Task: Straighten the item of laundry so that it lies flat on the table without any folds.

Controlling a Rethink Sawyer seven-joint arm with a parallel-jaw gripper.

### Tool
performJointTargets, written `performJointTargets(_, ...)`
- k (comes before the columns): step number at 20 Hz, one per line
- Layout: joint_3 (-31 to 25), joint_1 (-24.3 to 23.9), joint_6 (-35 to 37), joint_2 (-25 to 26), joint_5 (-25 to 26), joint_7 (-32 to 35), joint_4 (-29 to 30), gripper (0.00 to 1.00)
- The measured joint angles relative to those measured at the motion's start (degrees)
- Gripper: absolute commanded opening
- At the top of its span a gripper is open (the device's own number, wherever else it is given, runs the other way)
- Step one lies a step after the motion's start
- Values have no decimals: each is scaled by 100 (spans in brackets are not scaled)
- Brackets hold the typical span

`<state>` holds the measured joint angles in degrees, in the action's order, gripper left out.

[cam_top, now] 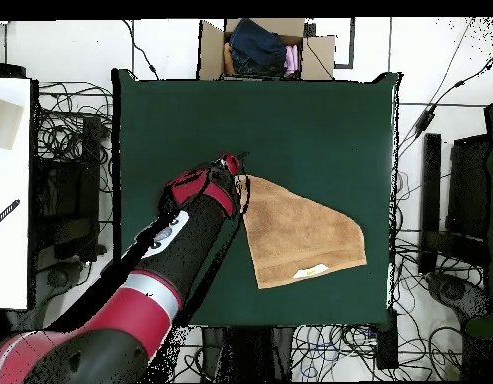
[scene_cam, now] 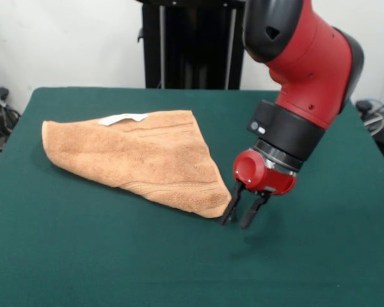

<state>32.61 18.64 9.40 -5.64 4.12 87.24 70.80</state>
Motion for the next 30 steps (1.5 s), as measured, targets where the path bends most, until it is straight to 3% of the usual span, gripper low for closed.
performJointTargets(9,0,-50,0,-194,-1,0,282,100)
performJointTargets(30,0,-43,0,-21,-1,0,299,100)
